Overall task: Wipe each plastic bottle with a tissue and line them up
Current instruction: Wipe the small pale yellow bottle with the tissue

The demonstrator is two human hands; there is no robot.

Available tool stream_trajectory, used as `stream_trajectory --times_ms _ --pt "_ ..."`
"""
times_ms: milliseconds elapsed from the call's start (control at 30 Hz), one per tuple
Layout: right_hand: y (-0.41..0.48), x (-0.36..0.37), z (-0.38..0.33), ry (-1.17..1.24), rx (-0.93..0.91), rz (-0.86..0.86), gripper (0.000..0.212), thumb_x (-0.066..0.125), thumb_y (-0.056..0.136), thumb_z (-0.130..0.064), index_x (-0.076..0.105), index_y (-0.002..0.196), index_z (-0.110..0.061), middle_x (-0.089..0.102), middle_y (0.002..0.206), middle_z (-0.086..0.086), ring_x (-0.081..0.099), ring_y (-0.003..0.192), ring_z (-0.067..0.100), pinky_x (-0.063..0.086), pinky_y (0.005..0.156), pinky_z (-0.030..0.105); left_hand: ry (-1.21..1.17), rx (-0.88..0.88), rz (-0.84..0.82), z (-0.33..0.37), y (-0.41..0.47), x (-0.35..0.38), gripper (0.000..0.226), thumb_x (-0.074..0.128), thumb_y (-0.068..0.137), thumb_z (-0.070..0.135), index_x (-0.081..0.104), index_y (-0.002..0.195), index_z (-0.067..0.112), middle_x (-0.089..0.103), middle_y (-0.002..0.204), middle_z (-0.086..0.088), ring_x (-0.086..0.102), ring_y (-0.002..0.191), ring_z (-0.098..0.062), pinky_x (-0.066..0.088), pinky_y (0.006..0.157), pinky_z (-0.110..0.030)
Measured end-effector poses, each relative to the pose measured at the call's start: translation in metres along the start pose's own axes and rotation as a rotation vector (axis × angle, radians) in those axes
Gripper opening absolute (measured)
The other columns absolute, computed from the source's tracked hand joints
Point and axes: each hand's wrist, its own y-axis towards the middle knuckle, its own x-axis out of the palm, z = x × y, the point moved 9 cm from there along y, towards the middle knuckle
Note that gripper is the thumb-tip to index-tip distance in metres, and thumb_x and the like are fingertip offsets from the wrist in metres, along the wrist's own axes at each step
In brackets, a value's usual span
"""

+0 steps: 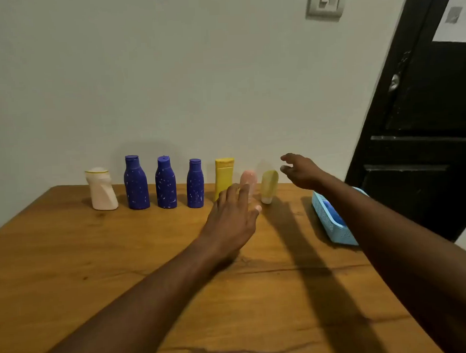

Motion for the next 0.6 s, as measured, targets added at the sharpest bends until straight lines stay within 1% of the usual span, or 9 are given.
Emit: stream_trajectory --times_ms 100,200,267,333,400,467,600 --pt "0.005 0.016 0.007 -0.015 0.027 -0.051 0.044 0.046 0.106 -0.023 0.043 0.147 -0.008 0.043 0.154 0.012 0.043 0.138 0.030 0.037 0.110 0.036 -0.019 -0.021 -0.009 -0.008 0.004 0.011 0.062 0.033 0.108 0.051 0.015 0.162 0.024 0.021 0.166 -0.003 0.024 0.151 -0.022 0.032 0.119 -0.043" --pt "0.011 0.029 0.012 0.005 0.032 -0.044 0.041 0.046 0.106 -0.021 0.046 0.145 -0.007 0.047 0.150 0.013 0.046 0.135 0.030 0.038 0.107 0.036 -0.019 -0.031 -0.026 -0.017 0.007 0.025 0.059 0.034 0.108 0.051 0.021 0.159 0.026 0.025 0.165 -0.003 0.027 0.150 -0.021 0.033 0.117 -0.041" --pt "0.014 0.032 0.013 0.030 0.023 -0.024 0.038 0.046 0.106 -0.021 0.051 0.140 -0.007 0.052 0.145 0.014 0.050 0.129 0.030 0.041 0.100 0.035 -0.027 -0.028 -0.012 -0.022 0.009 0.027 0.058 0.034 0.108 0.051 0.023 0.158 0.026 0.026 0.164 -0.003 0.027 0.149 -0.021 0.033 0.117 -0.040" --pt "0.018 0.036 0.016 0.044 0.027 -0.004 0.034 0.047 0.106 -0.021 0.056 0.135 -0.006 0.057 0.138 0.013 0.054 0.120 0.029 0.042 0.089 0.032 -0.028 -0.023 0.000 -0.026 0.009 0.030 0.057 0.034 0.108 0.051 0.025 0.158 0.025 0.027 0.164 -0.003 0.027 0.149 -0.021 0.034 0.117 -0.041" --pt "0.020 0.038 0.016 0.045 0.024 0.023 0.031 0.049 0.105 -0.024 0.059 0.129 -0.006 0.060 0.131 0.013 0.056 0.113 0.028 0.042 0.084 0.032 -0.041 -0.020 0.013 -0.030 0.009 0.033 0.056 0.033 0.108 0.051 0.028 0.157 0.024 0.029 0.162 -0.003 0.028 0.148 -0.020 0.035 0.117 -0.041" --pt "0.021 0.038 0.015 0.051 0.016 0.039 0.030 0.050 0.104 -0.027 0.062 0.124 -0.007 0.062 0.127 0.013 0.057 0.110 0.027 0.045 0.085 0.035 -0.053 -0.024 0.018 -0.033 0.008 0.033 0.055 0.034 0.107 0.051 0.029 0.156 0.026 0.029 0.162 -0.001 0.029 0.147 -0.019 0.036 0.116 -0.040" --pt "0.015 0.035 0.006 0.056 -0.008 0.057 0.029 0.050 0.104 -0.027 0.062 0.122 -0.007 0.063 0.125 0.011 0.058 0.109 0.026 0.048 0.088 0.037 -0.061 -0.039 0.024 -0.039 0.006 0.029 0.054 0.035 0.107 0.051 0.030 0.155 0.027 0.029 0.161 0.000 0.030 0.146 -0.018 0.037 0.114 -0.040"
